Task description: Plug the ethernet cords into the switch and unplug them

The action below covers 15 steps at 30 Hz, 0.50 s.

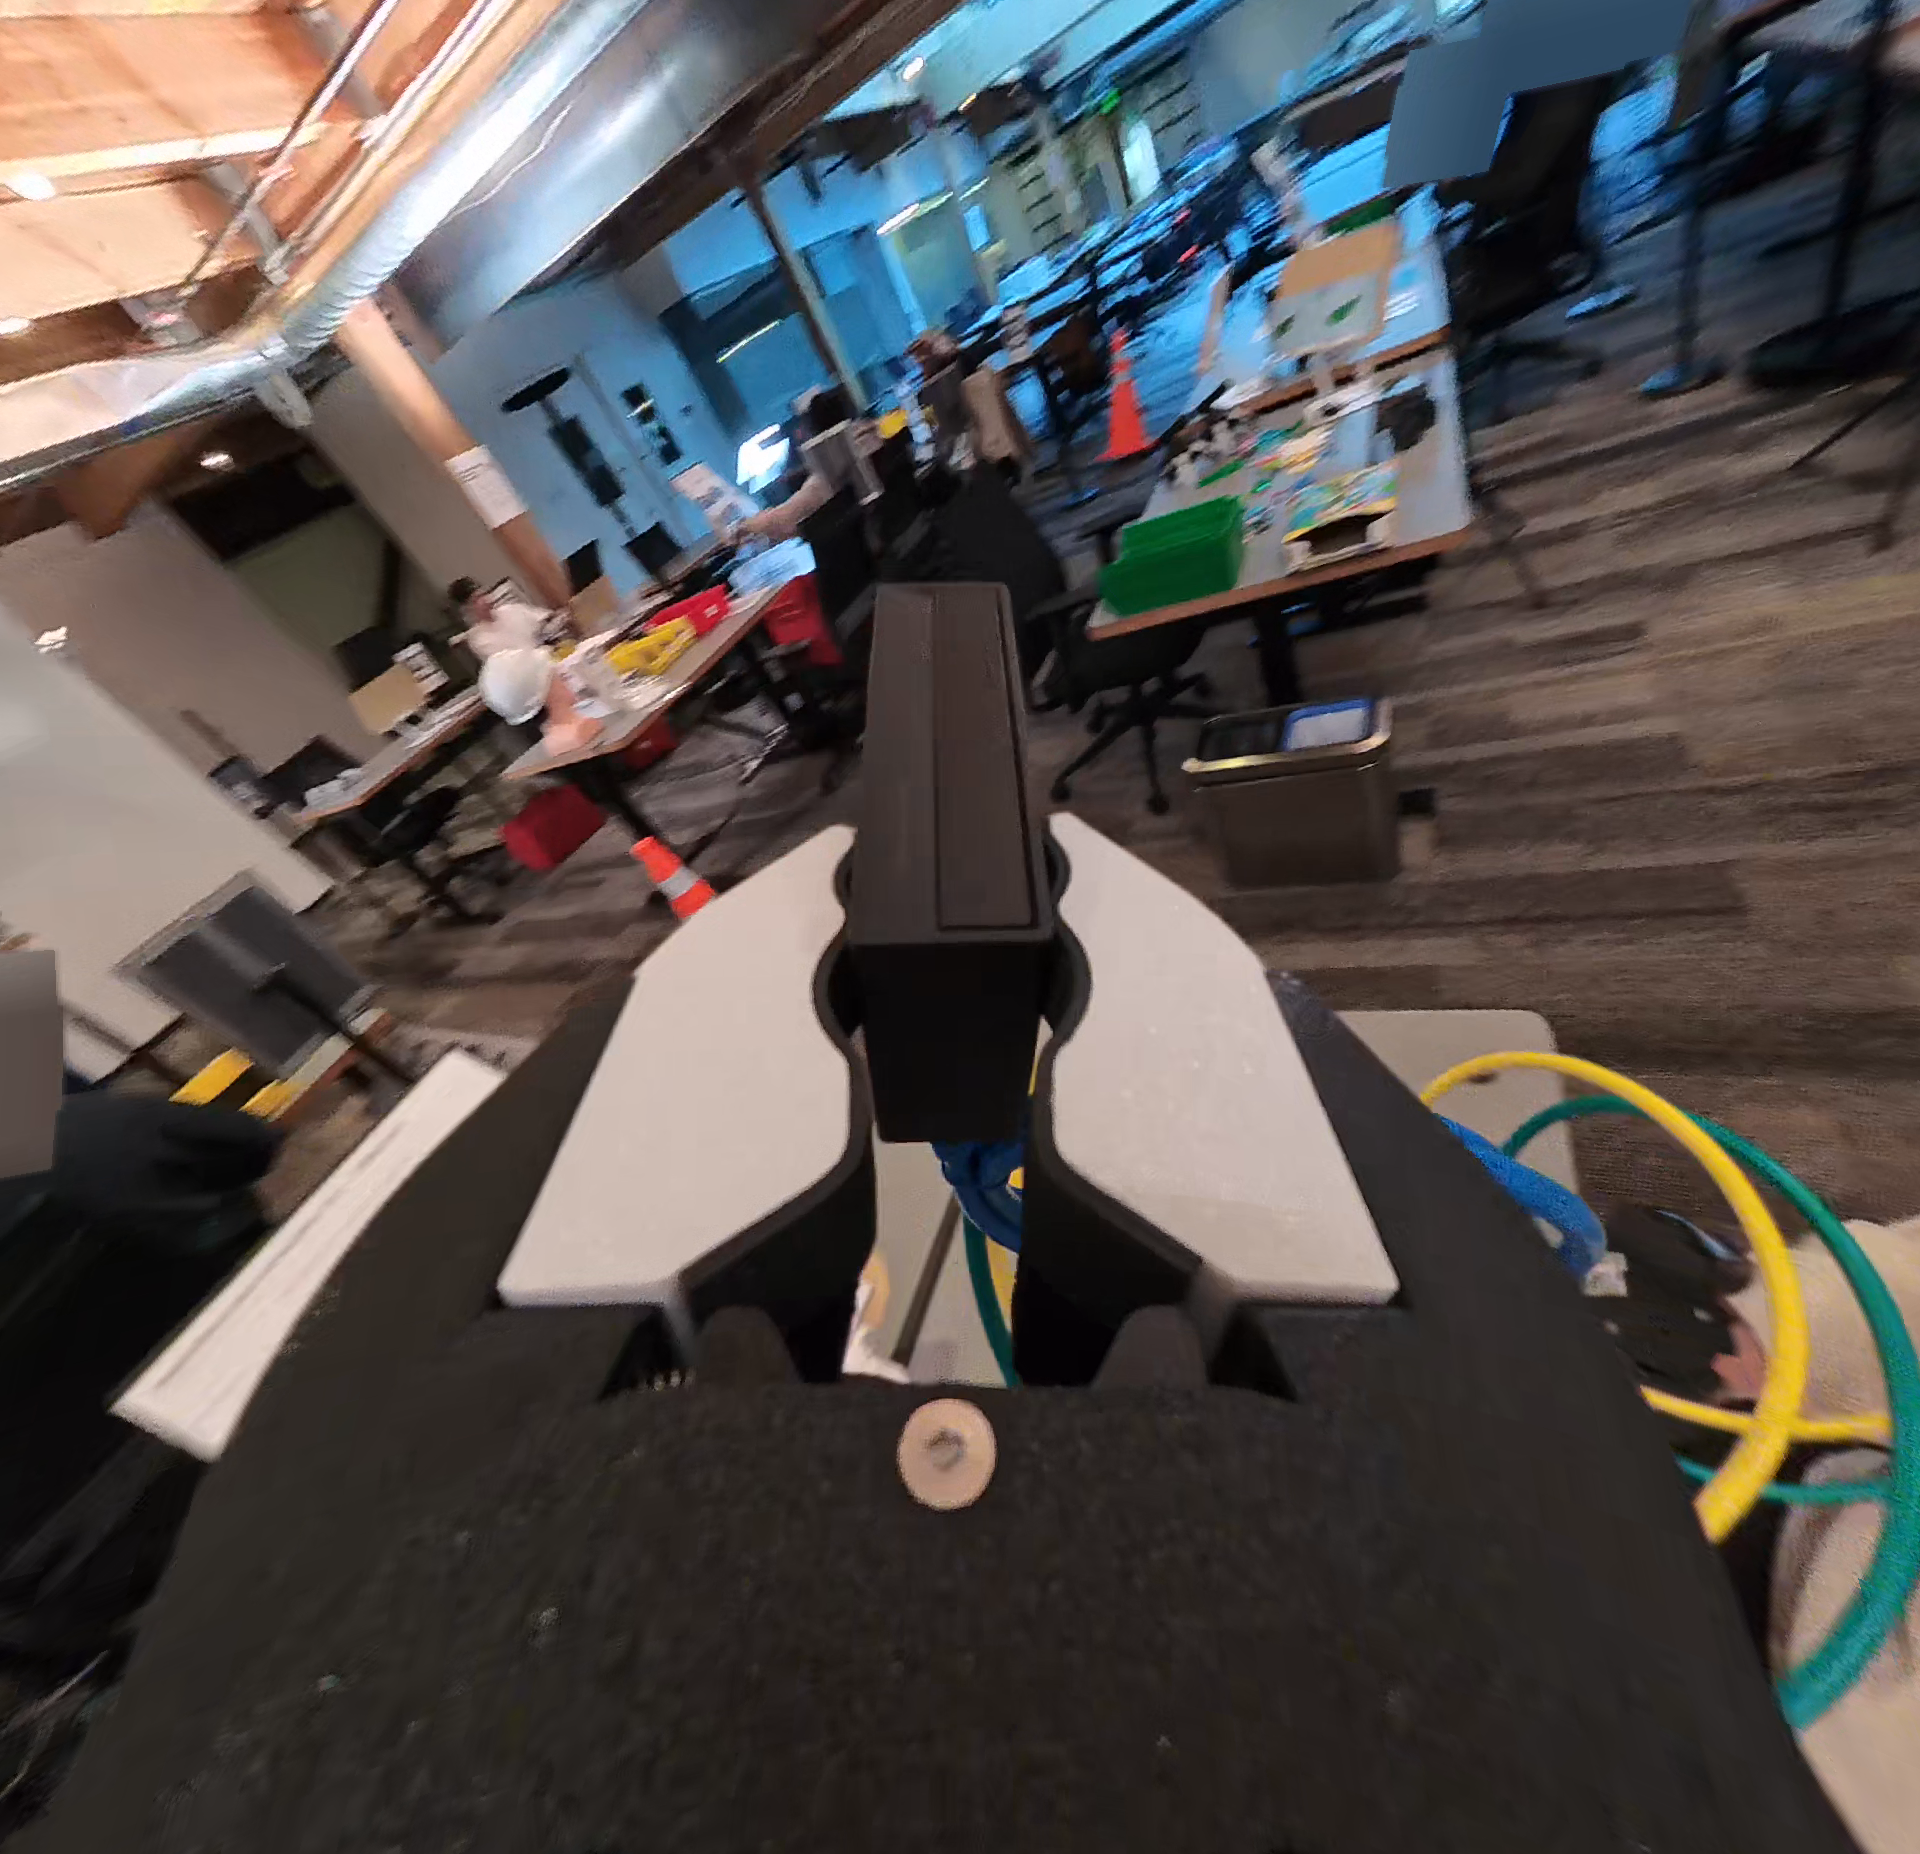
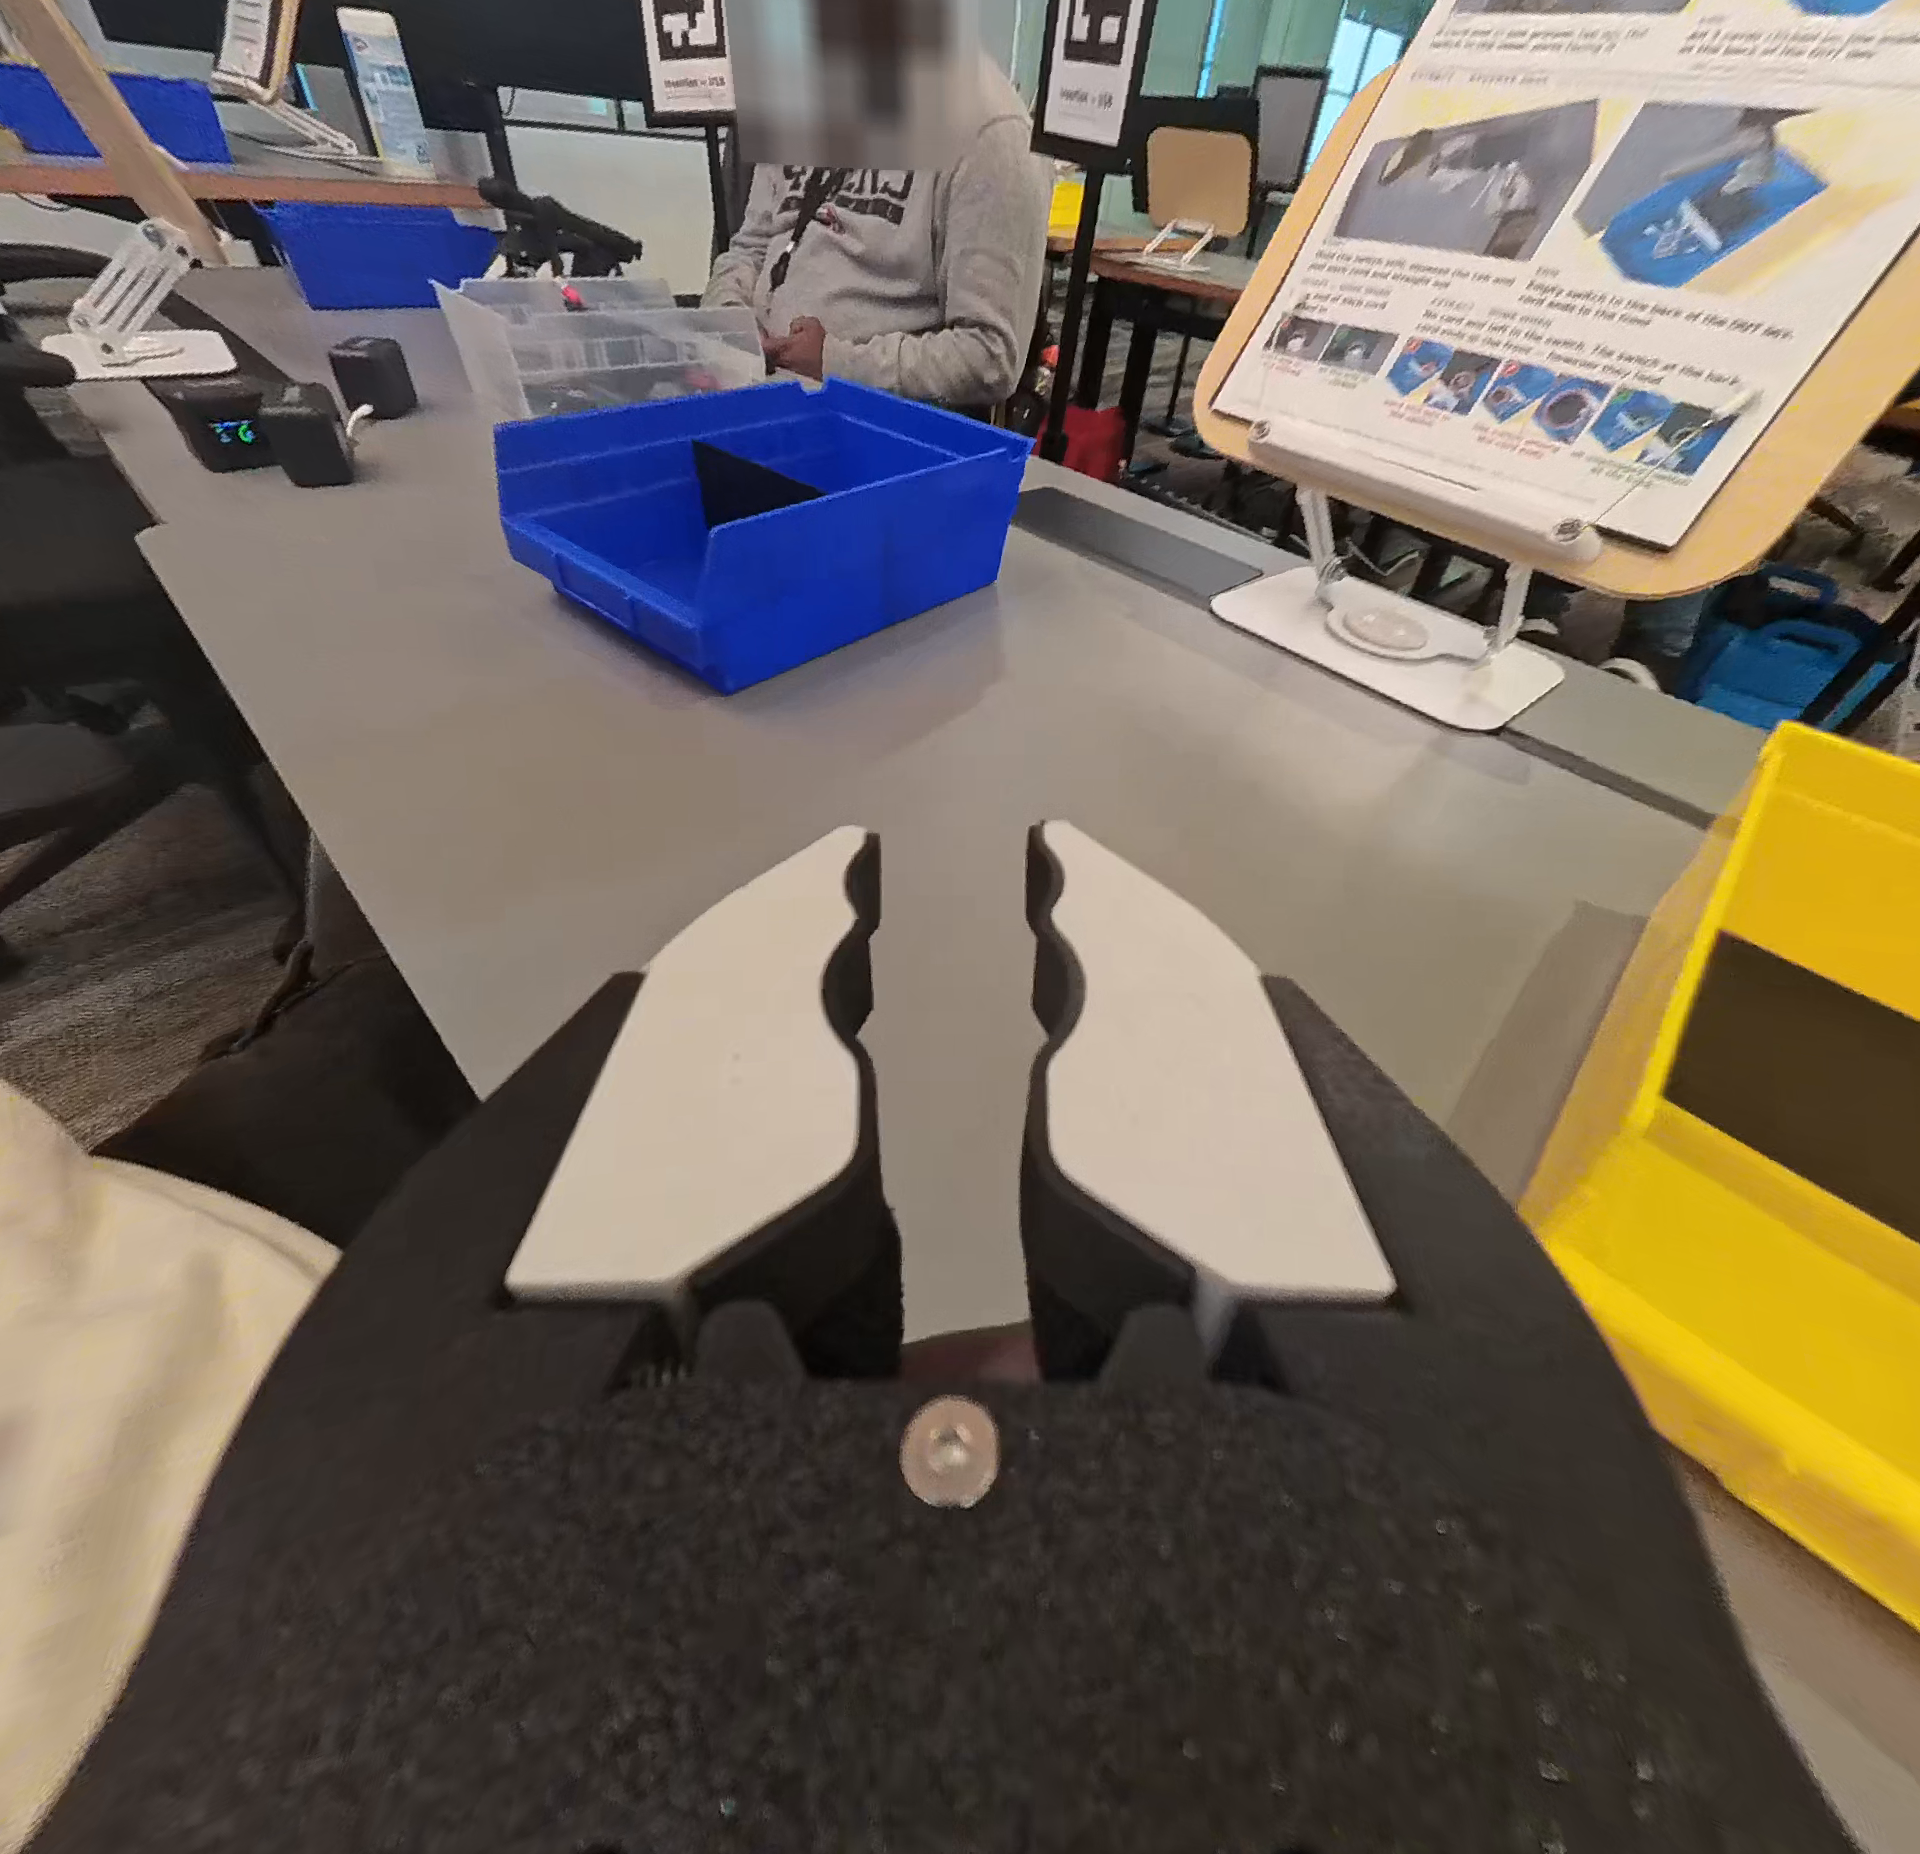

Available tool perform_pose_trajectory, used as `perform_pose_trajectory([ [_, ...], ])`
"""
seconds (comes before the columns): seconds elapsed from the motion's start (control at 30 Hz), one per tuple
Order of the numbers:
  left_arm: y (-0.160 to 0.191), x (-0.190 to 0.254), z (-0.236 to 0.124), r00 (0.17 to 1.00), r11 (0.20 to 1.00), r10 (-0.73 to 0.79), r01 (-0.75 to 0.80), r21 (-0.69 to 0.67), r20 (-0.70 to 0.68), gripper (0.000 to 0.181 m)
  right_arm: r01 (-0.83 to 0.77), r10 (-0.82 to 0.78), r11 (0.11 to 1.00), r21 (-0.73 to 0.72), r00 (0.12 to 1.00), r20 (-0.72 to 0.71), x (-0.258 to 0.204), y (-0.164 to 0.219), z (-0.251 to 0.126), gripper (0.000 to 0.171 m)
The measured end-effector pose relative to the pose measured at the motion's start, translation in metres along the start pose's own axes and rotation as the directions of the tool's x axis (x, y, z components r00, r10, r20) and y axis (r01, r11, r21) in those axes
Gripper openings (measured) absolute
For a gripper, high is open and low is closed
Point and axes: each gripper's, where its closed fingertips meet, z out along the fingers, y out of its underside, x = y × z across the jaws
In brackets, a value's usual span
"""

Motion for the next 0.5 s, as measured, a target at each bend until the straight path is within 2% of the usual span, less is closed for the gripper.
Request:
perform_pose_trajectory([
  [0.13, 0.038, 0.014, 0.011, 0.983, 0.992, -0.059, 0.077, 0.098, -0.171, 0.029, -0.093, 0.094, 0.995, 0.045, 0.995, -0.019, 0.021, -0.005, -0.010, 0.027],
  [0.33, 0.144, 0.016, 0.042, 0.895, 0.949, -0.222, 0.289, 0.126, -0.386, 0.029, -0.333, 0.350, 0.927, 0.174, 0.934, -0.073, 0.080, -0.009, -0.034, 0.030],
  [0.4, 0.181, 0.025, 0.054, 0.836, 0.924, -0.262, 0.361, 0.123, -0.482, 0.029, -0.321, 0.341, 0.920, 0.224, 0.938, -0.056, 0.088, -0.025, -0.036, 0.031],
  [0.5, 0.229, 0.043, 0.071, 0.722, 0.870, -0.317, 0.479, 0.114, -0.615, 0.029, -0.189, 0.212, 0.938, 0.290, 0.976, -0.051, 0.096, -0.066, -0.029, 0.031],
])
